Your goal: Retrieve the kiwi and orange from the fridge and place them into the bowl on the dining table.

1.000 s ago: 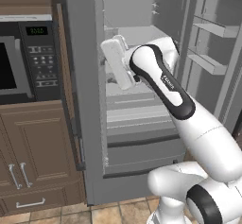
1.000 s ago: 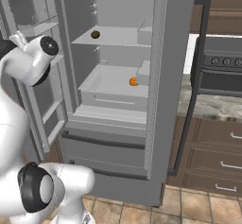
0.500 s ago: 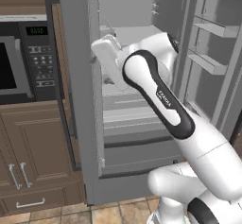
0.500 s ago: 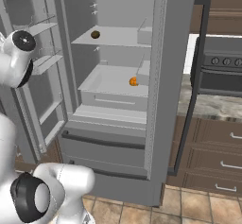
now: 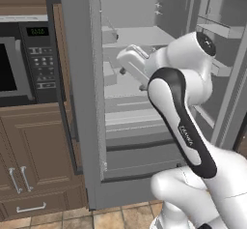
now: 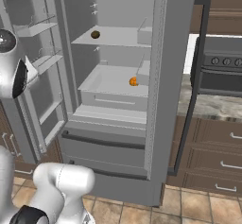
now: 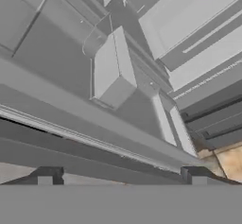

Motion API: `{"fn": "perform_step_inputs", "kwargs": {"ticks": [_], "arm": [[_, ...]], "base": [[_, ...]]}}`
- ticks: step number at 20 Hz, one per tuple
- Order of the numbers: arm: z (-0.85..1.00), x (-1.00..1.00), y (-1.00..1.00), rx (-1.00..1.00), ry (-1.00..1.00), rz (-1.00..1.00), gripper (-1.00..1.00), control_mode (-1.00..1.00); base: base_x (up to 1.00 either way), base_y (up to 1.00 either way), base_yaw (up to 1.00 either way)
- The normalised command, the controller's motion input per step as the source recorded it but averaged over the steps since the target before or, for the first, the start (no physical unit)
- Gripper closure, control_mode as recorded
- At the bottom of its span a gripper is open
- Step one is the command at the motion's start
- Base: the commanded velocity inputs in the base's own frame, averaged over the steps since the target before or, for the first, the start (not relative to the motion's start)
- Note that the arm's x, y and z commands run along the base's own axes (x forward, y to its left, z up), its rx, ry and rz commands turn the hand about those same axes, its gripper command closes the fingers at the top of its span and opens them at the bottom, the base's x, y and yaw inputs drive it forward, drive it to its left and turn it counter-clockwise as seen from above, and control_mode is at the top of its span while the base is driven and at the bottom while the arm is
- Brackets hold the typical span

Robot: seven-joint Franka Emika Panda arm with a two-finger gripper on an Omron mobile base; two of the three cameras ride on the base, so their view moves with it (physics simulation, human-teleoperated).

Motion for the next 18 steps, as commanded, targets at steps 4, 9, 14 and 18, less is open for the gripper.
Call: {"fn": "perform_step_inputs", "kwargs": {"ticks": [4,9,14,18], "arm": [[0.06,-0.48,-1.00,-0.24,0.00,-0.17,-1.00,-1.00],[0.04,-0.51,-0.97,-0.20,0.00,-0.14,-1.00,-1.00],[0.00,-0.62,-0.45,-0.22,0.00,-0.02,-1.00,-1.00],[0.00,-0.54,-0.16,-0.20,0.00,0.00,-1.00,-1.00]], "base": [[0.00,0.00,0.00],[0.00,0.00,0.00],[0.00,0.00,0.00],[0.00,0.00,0.00]]}}
